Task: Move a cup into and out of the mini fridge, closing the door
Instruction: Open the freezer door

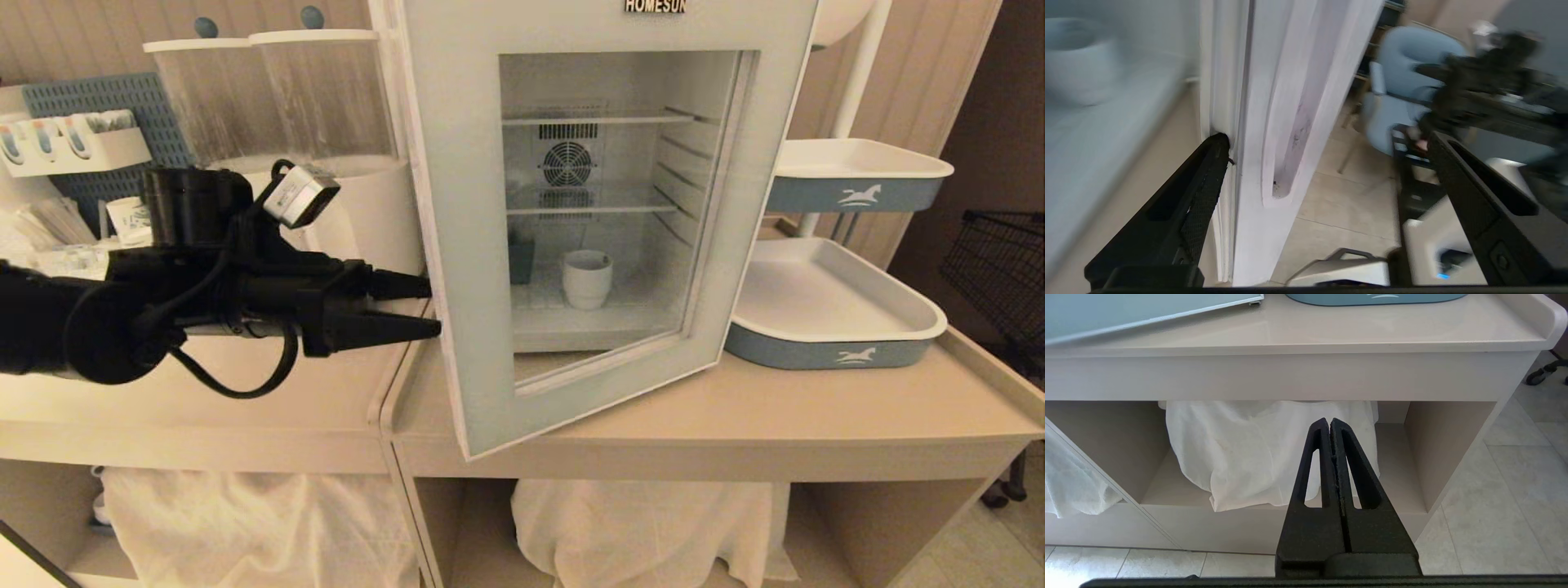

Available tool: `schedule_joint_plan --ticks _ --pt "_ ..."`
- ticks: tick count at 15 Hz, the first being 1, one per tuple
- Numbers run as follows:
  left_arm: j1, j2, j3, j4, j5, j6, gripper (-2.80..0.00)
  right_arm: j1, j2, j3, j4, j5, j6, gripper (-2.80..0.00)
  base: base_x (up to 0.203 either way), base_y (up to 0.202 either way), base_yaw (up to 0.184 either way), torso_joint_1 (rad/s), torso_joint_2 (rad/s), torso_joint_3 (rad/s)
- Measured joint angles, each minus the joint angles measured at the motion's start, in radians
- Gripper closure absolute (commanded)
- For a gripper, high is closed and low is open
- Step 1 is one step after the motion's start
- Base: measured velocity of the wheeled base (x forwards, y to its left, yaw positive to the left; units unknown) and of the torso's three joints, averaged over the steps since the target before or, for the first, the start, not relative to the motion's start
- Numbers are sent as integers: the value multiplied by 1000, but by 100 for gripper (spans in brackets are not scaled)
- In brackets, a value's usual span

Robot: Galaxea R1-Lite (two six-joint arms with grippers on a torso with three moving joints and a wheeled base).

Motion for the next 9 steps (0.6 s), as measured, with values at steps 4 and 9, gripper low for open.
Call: schedule_joint_plan --ticks 4,9 --pt "-68 -176 137 -10 4 -6 -280 0 1 0 0 0 2 0 0 0 0 0 0 0" --pt "-230 -331 245 -6 54 -45 -280 0 1 0 0 0 7 0 0 0 0 0 0 0"
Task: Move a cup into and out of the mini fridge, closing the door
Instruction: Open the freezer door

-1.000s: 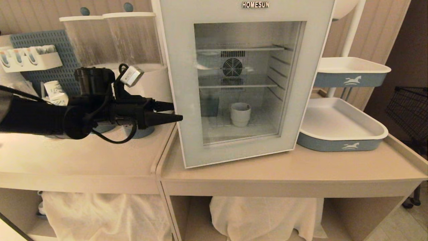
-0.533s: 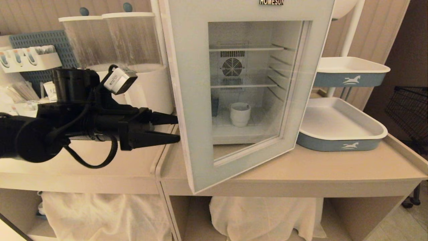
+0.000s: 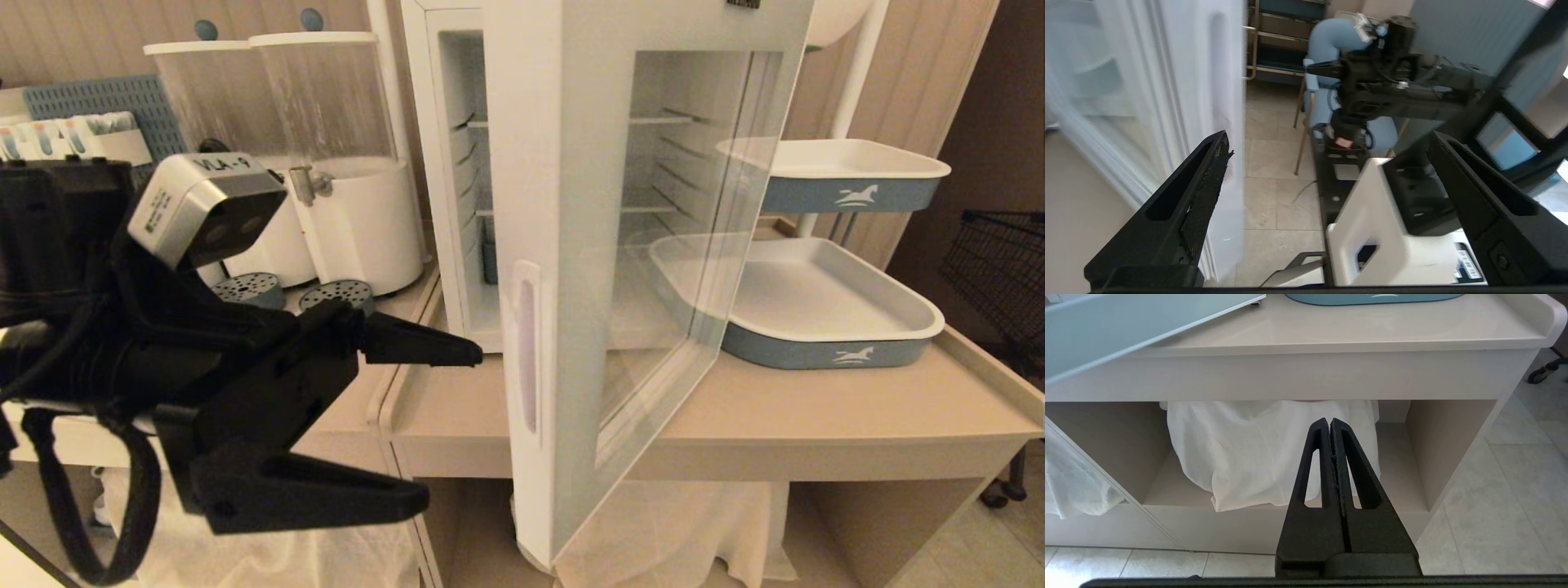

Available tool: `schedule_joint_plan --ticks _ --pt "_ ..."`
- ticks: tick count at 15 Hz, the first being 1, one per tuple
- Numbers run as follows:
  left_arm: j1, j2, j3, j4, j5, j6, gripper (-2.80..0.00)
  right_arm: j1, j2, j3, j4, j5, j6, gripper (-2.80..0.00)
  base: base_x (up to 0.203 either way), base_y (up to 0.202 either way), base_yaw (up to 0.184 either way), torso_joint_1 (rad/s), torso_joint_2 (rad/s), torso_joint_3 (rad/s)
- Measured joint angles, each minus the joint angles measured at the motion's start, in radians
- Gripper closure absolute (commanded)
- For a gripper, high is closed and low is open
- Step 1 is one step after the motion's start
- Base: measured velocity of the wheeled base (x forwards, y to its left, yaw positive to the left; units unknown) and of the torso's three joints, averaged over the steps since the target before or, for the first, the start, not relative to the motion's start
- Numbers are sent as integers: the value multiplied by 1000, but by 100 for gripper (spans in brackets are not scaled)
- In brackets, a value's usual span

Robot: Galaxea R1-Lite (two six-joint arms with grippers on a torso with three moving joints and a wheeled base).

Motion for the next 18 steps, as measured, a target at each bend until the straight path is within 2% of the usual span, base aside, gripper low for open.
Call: schedule_joint_plan --ticks 4,7,12,16,18 --pt "-151 -66 67 0 117 0 -280 -1 0 0 0 -1 5 0 0 0 0 0 0 0" --pt "-228 -84 101 2 163 1 -280 0 0 0 0 -1 5 0 0 0 0 0 0 0" --pt "-299 -118 125 3 191 4 -280 0 0 0 -1 -1 4 0 0 0 0 0 0 0" --pt "-310 -139 139 0 208 7 -280 -1 0 0 -1 -2 4 0 0 0 0 0 0 0" --pt "-294 -134 147 -3 298 25 -280 0 0 0 -1 -2 4 0 0 0 0 0 0 0"
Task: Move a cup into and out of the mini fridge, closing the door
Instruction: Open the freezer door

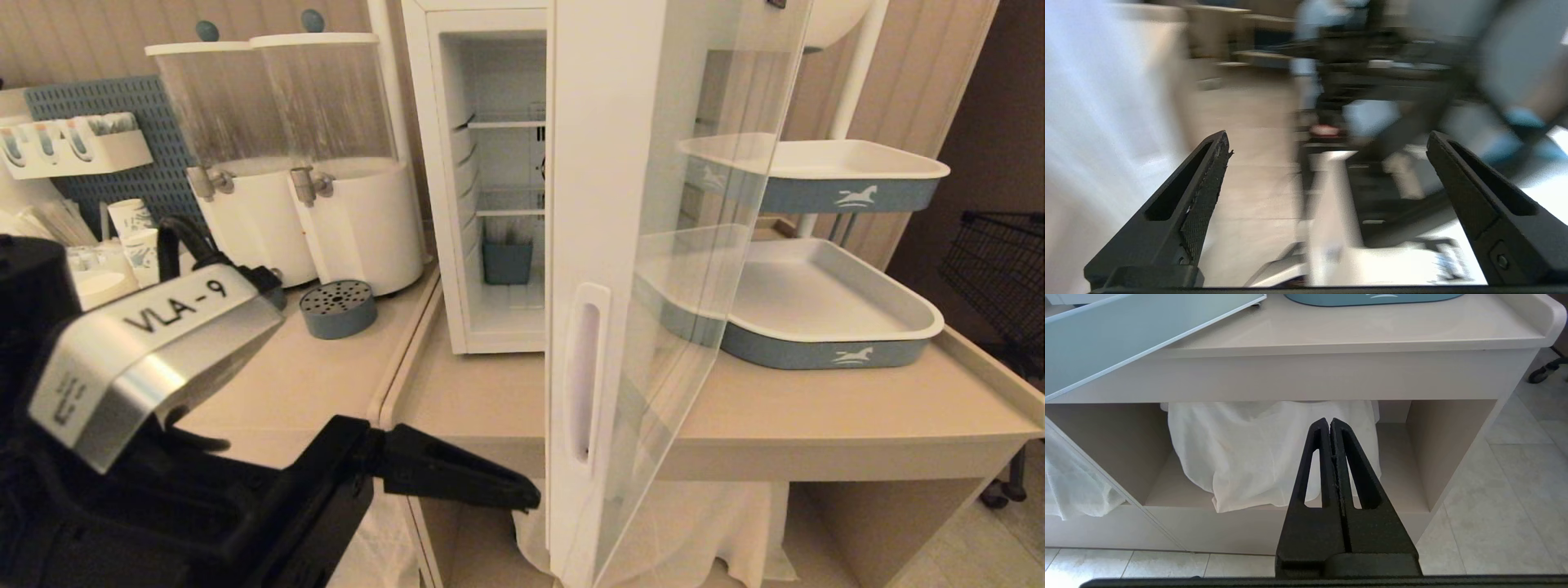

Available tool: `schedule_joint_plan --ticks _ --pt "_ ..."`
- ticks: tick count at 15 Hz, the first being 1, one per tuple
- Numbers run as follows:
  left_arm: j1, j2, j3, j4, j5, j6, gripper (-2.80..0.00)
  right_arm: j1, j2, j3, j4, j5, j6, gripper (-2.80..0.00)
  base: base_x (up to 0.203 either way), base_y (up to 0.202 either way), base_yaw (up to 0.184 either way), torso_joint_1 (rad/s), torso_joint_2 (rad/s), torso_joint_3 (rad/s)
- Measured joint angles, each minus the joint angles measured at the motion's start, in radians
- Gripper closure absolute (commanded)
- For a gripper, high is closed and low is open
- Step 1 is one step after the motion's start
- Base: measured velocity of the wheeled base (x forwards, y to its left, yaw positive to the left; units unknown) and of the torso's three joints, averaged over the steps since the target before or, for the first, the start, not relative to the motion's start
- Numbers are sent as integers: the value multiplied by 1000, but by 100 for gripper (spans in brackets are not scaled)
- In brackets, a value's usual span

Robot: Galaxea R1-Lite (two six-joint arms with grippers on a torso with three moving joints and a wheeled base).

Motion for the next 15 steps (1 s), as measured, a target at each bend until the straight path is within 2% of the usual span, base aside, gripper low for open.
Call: schedule_joint_plan --ticks 1,5,8,15 --pt "16 12 -1 -6 25 11 -280 0 0 0 0 0 0 0 0 0 0 0 0 0" --pt "36 109 -51 -114 52 13 -280 -1 0 0 0 0 0 0 0 0 0 0 0 0" --pt "36 183 -107 -123 65 17 -280 0 0 0 -1 0 0 0 0 0 0 0 0 0" --pt "33 228 -127 -127 72 15 -280 1 0 0 0 0 0 0 0 0 0 0 0 0"
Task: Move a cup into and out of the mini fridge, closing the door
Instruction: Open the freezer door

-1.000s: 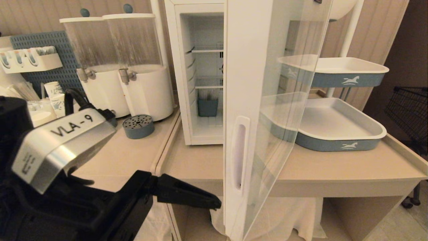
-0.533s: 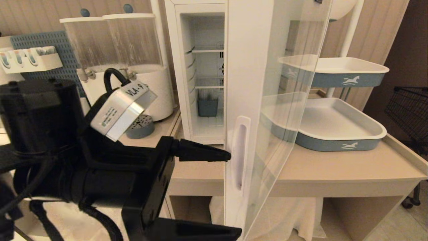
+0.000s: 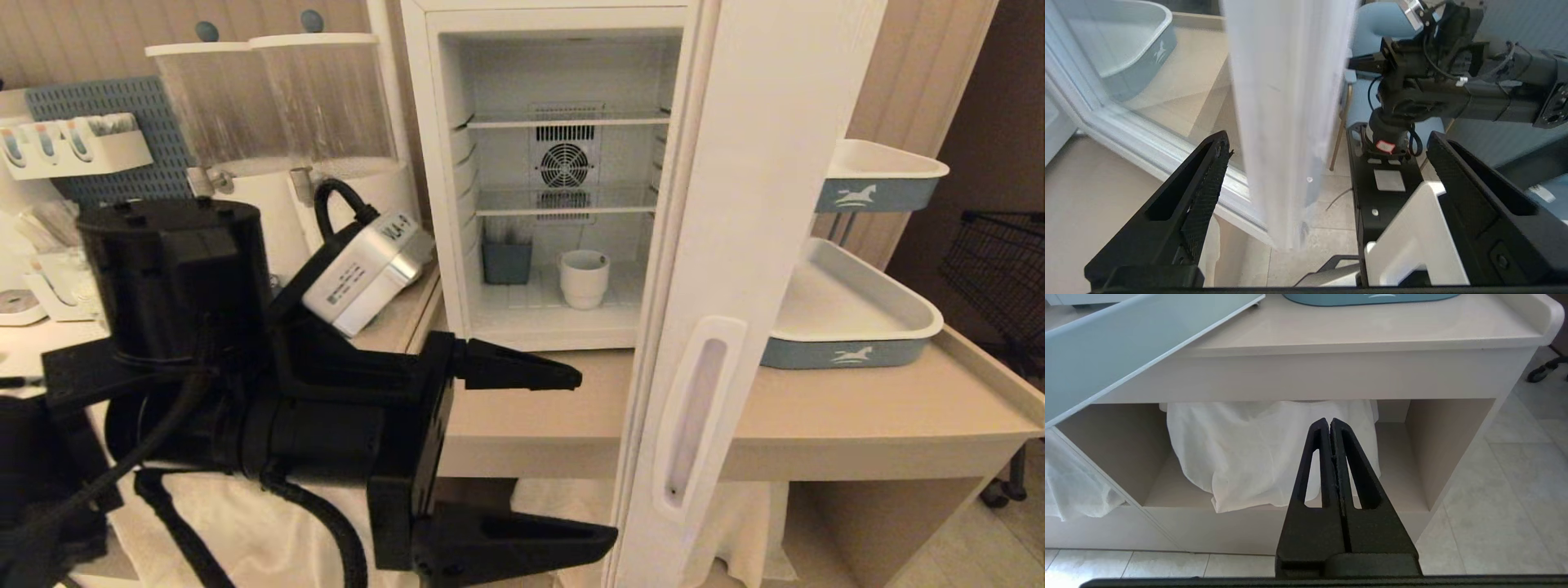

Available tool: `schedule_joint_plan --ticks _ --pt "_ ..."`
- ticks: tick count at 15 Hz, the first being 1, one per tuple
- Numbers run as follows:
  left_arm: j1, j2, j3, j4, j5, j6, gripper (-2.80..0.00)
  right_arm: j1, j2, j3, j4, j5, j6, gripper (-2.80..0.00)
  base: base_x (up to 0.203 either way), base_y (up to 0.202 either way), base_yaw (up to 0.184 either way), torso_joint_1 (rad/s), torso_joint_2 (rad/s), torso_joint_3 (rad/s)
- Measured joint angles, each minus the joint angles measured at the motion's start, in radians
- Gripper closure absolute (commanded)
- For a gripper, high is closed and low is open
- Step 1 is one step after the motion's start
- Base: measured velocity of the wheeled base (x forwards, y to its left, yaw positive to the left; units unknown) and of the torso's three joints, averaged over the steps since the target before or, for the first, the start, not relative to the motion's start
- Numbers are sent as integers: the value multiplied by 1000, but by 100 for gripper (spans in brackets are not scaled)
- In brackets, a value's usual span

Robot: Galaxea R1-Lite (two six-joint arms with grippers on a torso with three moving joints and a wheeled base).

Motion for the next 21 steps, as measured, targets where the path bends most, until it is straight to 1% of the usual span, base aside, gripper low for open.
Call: schedule_joint_plan --ticks 4,7,9,12,14,16,21 --pt "-58 64 -68 0 2 -2 -280 0 0 0 -1 0 0 0 0 0 0 0 0 0" --pt "-115 118 -109 0 5 -17 -280 -2 0 0 0 -1 0 0 0 0 0 0 0 0" --pt "-138 139 -119 -1 7 -21 -280 -2 0 0 0 -1 0 0 0 0 0 0 0 0" --pt "-189 155 -129 -1 41 -28 -280 -1 0 0 0 -1 0 0 0 0 0 0 0 0" --pt "-209 148 -107 -4 66 -27 -280 -1 0 0 0 -1 0 0 0 0 0 0 0 0" --pt "-220 132 -99 -5 68 -32 -280 -1 0 0 0 -1 0 0 0 0 0 0 0 0" --pt "-310 124 -117 -5 74 -70 -280 -2 0 0 0 -1 0 0 0 0 0 0 0 0"
